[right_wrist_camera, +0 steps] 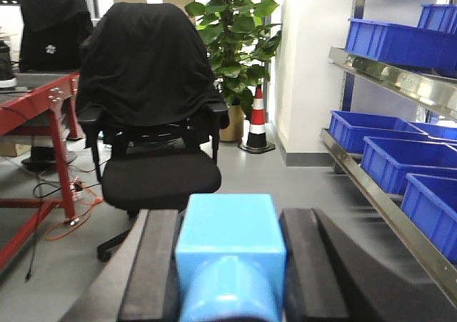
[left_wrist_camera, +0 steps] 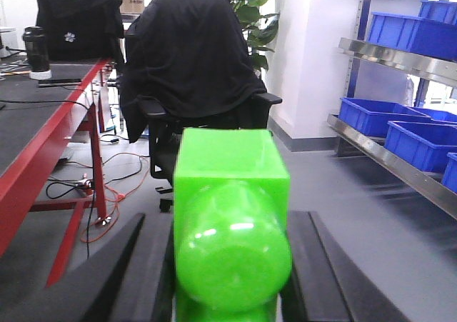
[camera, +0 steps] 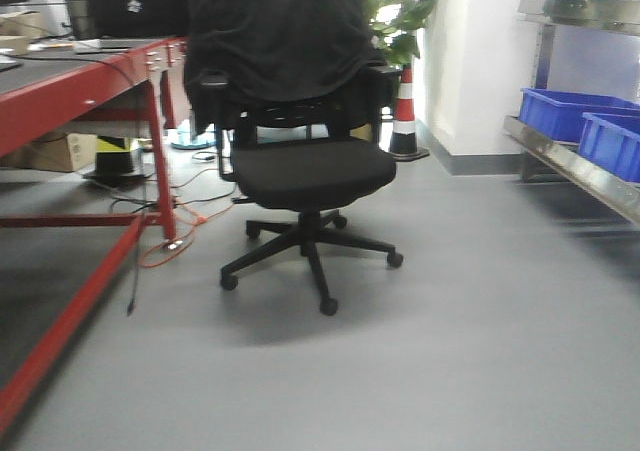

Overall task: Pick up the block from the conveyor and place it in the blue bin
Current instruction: 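Drive away from the conveyor toward the shelf of blue bins, holding blocks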

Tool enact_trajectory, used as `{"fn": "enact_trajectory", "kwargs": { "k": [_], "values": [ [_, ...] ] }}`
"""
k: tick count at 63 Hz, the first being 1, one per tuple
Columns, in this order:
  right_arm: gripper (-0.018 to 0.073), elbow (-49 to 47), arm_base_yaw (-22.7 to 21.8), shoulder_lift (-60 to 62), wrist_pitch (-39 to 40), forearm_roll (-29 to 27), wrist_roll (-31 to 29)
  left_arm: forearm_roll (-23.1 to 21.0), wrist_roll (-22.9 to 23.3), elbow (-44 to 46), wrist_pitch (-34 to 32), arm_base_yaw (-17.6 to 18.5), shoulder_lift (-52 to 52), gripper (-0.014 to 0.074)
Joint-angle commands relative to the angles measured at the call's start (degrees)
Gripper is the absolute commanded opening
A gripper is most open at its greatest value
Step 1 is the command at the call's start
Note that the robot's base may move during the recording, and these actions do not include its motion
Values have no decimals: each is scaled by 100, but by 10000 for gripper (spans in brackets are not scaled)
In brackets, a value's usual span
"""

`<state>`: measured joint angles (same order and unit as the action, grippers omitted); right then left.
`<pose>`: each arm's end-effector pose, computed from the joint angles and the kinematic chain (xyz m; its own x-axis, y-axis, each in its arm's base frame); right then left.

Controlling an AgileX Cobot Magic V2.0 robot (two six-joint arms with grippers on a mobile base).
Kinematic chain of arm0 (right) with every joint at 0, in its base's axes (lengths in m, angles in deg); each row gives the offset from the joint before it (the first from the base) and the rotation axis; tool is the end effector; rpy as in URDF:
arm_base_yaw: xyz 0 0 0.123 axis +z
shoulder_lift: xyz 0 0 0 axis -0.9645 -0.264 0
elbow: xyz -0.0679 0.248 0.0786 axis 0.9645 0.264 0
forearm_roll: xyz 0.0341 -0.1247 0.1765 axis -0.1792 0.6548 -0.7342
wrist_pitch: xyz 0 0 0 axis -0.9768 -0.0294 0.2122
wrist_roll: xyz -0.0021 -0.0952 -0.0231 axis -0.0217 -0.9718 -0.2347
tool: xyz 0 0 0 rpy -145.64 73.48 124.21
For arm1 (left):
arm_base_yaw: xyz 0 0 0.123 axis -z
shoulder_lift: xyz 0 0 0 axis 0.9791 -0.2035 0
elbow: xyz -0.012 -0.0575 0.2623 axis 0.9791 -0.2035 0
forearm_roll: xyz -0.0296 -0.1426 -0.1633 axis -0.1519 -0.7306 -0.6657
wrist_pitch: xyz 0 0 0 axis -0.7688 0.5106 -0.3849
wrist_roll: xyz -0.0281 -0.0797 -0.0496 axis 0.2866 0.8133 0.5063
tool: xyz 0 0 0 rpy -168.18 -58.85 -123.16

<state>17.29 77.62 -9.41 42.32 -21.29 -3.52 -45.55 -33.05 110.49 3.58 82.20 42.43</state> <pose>0.0518 0.0045 0.3426 0.0019 0.0433 -0.9991 -0.0697 0.9966 0.0430 0.0807 -0.0125 0.3538 -0.0237 -0.0040 -0.9997 0.1391 0.9903 -0.0073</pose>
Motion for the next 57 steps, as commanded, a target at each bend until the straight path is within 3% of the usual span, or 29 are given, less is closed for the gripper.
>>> {"fn": "enact_trajectory", "kwargs": {
  "k": [1,57],
  "values": [
    [-162,-61,4,8,118,57,-12,-24,-12,7,-117,26,18,-111],
    [-162,-61,4,8,130,57,-12,-24,-12,7,-117,26,18,-111]
  ]
}}
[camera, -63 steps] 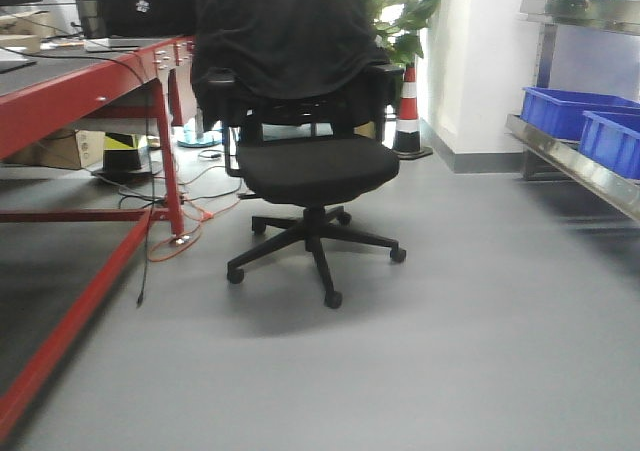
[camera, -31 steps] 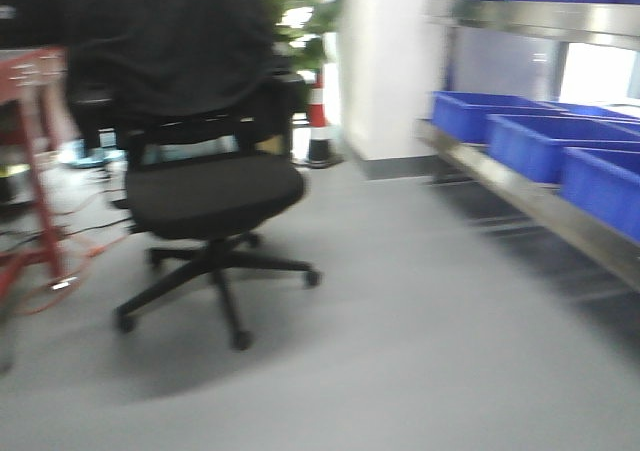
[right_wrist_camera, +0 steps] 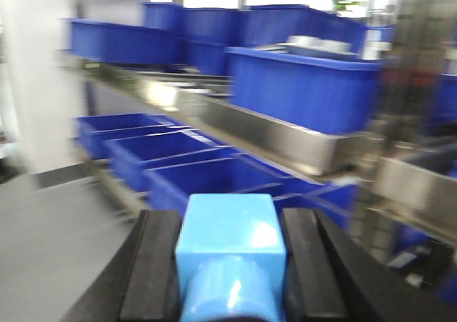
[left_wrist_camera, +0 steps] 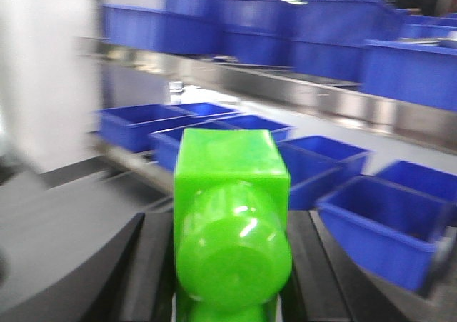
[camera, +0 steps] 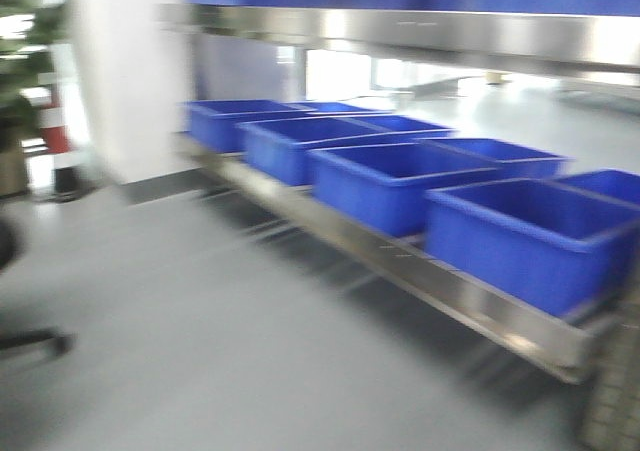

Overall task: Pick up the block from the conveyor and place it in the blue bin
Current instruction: 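Move both held blocks over an open blue bin on the shelf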

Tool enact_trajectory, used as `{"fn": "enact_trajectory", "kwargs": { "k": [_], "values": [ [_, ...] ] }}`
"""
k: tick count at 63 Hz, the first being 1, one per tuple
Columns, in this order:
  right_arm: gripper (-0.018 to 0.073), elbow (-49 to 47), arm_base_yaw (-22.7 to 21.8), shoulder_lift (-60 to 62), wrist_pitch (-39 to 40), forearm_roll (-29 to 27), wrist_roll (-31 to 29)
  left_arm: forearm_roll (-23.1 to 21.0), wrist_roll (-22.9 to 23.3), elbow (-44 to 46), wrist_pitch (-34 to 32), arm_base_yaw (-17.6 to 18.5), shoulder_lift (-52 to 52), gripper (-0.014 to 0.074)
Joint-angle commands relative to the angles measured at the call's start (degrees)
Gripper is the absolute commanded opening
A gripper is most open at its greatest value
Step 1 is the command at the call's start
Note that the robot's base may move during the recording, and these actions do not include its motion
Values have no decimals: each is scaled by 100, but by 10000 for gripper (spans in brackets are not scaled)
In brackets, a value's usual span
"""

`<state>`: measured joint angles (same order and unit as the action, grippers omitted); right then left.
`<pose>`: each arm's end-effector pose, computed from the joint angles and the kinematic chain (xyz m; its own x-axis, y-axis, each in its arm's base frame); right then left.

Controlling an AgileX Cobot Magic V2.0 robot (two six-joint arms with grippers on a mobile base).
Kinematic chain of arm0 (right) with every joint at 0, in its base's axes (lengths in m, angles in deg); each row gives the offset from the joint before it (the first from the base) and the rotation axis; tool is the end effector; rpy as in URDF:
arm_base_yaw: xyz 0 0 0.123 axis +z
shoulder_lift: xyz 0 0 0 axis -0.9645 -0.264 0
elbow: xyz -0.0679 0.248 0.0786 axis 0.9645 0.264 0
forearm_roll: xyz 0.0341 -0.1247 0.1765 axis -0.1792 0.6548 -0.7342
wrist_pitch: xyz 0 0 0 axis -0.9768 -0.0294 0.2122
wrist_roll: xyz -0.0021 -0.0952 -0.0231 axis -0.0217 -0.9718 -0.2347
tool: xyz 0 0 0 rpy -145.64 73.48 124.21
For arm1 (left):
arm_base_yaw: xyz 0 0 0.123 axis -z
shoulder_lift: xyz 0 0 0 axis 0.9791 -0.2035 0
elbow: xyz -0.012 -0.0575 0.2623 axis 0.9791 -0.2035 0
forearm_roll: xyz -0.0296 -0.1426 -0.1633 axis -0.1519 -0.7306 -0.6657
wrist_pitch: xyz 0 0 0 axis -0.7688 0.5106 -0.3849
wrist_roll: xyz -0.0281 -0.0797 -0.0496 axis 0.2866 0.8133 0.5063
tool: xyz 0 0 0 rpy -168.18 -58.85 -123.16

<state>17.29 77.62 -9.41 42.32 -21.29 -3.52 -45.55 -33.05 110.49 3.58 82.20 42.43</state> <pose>0.0518 0.0045 0.3426 0.0019 0.0433 -0.9991 -0.0697 0.9966 0.0430 0.0807 -0.0125 0.3538 -0.0237 -0.0040 -0.9997 0.1391 0.9903 -0.0073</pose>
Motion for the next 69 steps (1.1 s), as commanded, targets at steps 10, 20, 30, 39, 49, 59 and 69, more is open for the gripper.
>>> {"fn": "enact_trajectory", "kwargs": {
  "k": [10,20,30,39,49,59,69],
  "values": [
    [-162,-61,4,8,130,57,-12,-24,-12,7,-117,26,18,-111],
    [-162,-61,4,8,130,57,-12,-24,-12,7,-117,26,18,-111],
    [-162,-61,4,8,130,57,-12,-24,-12,7,-117,26,18,-111],
    [-162,-61,4,8,130,57,-12,-24,-12,7,-117,26,18,-111],
    [-162,-61,4,8,130,57,-12,-24,-12,7,-117,26,18,-111],
    [-162,-61,4,8,130,57,-12,-24,-12,7,-117,26,18,-111],
    [-162,-61,4,8,140,57,-12,-24,-12,7,-117,26,18,-111]
  ]
}}
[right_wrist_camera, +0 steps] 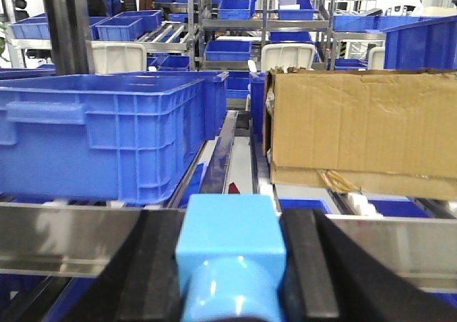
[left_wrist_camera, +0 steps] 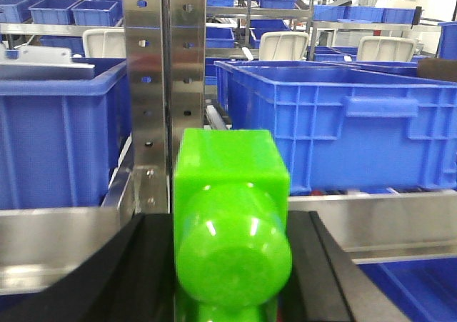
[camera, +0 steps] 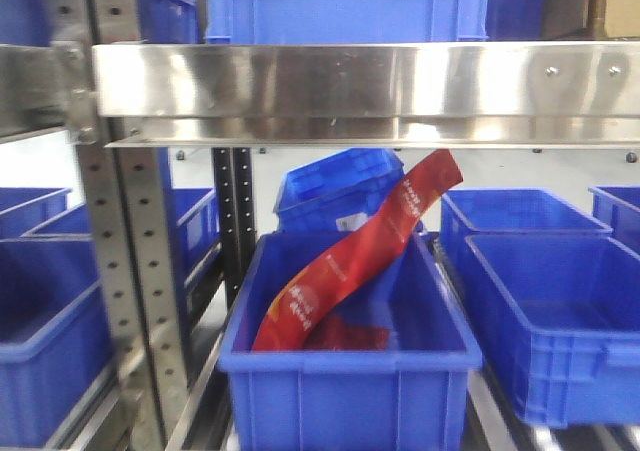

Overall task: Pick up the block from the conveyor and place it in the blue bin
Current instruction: 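Move both held blocks over an open blue bin on the shelf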

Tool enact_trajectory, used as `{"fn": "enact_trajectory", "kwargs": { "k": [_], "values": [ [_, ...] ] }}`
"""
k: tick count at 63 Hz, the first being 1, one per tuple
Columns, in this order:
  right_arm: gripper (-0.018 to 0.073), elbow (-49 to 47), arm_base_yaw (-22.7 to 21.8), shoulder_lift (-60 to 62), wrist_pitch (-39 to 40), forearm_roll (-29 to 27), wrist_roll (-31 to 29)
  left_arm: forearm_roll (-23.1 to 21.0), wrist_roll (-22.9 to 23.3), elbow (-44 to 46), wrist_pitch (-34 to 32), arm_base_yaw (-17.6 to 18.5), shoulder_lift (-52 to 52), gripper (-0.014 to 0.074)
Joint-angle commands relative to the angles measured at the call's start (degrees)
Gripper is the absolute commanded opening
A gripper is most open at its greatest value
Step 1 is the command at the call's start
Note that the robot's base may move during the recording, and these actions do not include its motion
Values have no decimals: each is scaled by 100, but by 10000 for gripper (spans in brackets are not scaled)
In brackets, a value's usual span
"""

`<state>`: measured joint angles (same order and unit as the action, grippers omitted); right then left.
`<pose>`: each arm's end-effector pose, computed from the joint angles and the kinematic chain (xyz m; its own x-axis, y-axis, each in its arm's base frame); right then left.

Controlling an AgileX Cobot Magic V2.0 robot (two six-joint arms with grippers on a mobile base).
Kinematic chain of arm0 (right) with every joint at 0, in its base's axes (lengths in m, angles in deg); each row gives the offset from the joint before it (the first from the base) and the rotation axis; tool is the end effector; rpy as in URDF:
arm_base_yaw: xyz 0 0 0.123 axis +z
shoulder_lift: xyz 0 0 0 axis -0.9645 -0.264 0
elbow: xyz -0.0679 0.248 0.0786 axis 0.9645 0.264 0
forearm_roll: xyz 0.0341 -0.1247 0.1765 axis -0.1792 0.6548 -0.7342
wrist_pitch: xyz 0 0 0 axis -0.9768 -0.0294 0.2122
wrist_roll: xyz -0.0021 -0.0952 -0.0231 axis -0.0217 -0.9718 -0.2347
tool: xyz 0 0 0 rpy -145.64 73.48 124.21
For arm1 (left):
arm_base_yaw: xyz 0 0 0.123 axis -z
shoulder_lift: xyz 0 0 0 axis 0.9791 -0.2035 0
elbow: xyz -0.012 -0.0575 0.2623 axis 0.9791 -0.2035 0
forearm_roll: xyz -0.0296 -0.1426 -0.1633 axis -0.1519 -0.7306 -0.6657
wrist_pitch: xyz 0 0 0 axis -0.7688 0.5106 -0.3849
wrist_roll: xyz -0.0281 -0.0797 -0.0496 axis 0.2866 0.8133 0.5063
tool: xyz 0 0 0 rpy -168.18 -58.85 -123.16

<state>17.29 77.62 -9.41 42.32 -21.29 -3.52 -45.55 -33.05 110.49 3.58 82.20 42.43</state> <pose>0.0518 0.0045 0.3426 0.0019 0.0433 -0.9991 -0.0697 0.9966 0.0430 0.0807 -0.0125 0.3538 -0.0237 -0.0040 -0.9997 0.1391 0.9903 -0.0073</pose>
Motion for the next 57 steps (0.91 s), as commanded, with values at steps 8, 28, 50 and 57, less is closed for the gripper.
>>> {"fn": "enact_trajectory", "kwargs": {
  "k": [8,28,50,57],
  "values": [
    [-162,-61,4,8,140,57,-12,-24,-12,7,-117,26,18,-111],
    [-162,-61,4,8,140,57,-12,-24,-12,7,-117,26,18,-111],
    [-162,-61,4,8,140,57,-12,-24,-12,7,-117,26,18,-111],
    [-162,-61,4,8,140,57,-12,-24,-12,7,-117,26,18,-111]
  ]
}}
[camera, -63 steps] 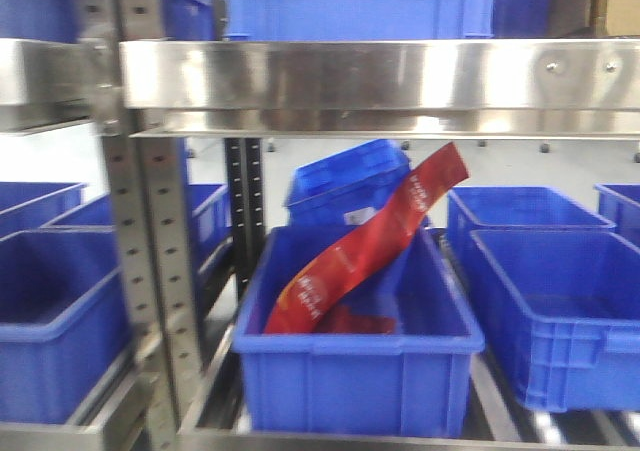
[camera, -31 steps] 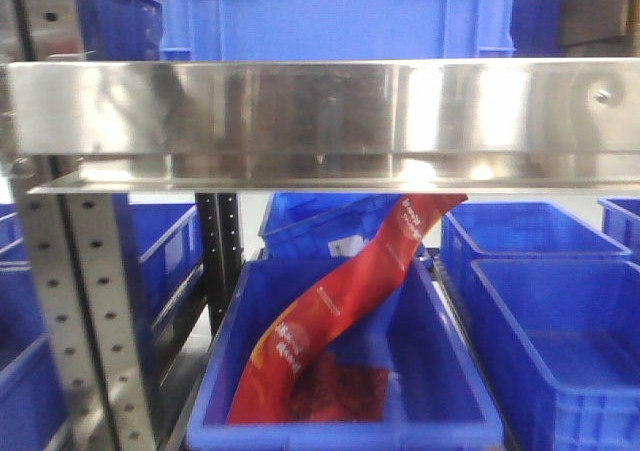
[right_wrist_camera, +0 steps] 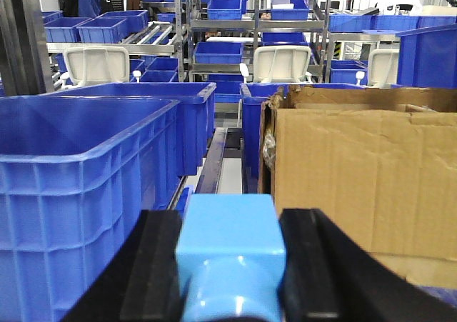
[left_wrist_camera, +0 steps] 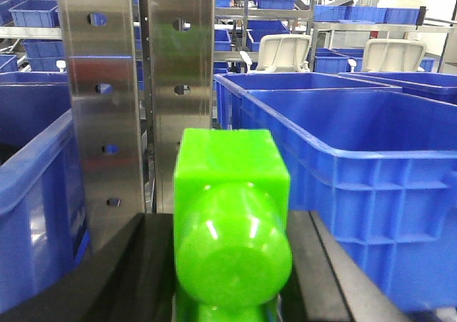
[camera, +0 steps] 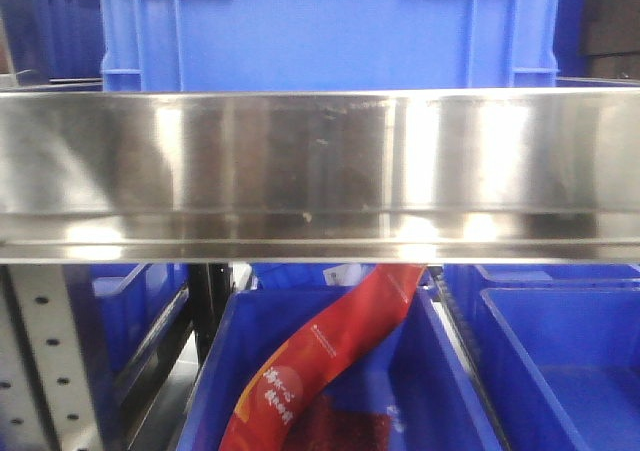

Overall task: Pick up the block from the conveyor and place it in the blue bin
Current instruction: 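Move both held blocks over an open blue bin on the shelf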

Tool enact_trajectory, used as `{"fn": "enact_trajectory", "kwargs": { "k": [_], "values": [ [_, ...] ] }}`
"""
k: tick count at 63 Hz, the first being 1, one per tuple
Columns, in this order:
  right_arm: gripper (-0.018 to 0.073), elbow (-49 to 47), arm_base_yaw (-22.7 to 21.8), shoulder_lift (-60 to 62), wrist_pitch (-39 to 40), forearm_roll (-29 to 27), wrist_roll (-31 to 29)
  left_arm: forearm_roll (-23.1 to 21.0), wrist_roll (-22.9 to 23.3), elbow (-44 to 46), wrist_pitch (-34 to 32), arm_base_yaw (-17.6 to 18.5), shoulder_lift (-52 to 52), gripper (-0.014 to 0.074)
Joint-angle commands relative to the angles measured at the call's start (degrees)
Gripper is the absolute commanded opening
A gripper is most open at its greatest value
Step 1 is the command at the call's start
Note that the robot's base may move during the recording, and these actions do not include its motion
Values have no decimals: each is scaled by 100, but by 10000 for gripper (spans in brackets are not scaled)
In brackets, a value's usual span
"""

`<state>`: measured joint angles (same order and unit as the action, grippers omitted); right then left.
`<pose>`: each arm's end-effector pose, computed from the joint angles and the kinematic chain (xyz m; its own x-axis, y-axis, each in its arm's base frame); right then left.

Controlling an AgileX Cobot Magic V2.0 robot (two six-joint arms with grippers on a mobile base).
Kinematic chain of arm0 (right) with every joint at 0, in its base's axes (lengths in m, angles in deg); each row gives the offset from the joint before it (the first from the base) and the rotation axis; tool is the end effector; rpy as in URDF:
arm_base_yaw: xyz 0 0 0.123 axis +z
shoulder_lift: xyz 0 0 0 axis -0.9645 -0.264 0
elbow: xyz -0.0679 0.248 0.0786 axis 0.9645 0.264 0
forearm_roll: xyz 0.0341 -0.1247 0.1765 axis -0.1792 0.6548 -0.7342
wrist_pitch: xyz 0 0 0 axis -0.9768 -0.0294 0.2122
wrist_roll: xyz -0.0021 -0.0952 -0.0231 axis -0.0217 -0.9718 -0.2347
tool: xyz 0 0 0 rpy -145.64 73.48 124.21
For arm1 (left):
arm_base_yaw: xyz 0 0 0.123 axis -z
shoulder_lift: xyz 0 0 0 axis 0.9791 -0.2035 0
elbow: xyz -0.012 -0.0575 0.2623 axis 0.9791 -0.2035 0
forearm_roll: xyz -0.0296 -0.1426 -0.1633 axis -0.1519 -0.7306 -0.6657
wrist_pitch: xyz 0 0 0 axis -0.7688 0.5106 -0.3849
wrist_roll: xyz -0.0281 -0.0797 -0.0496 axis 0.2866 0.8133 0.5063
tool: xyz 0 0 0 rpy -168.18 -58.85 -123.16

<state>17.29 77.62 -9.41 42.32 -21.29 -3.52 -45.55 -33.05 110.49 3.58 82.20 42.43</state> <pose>0.0518 0.0045 0.3426 0.0019 0.0433 -0.9991 -0.0697 0.9966 0.0430 0.0807 -0.0125 0.3538 -0.0237 -0.0040 -0.9997 0.1391 0.9903 -0.0073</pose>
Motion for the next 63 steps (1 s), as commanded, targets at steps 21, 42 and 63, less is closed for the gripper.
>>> {"fn": "enact_trajectory", "kwargs": {
  "k": [21,42,63],
  "values": [
    [-162,-61,4,8,140,57,-12,-24,-12,7,-117,26,18,-111],
    [-162,-61,4,8,140,57,-12,-24,-12,7,-117,26,18,-111],
    [-162,-61,4,8,140,47,-12,-24,-12,7,-426,26,18,-111]
  ]
}}
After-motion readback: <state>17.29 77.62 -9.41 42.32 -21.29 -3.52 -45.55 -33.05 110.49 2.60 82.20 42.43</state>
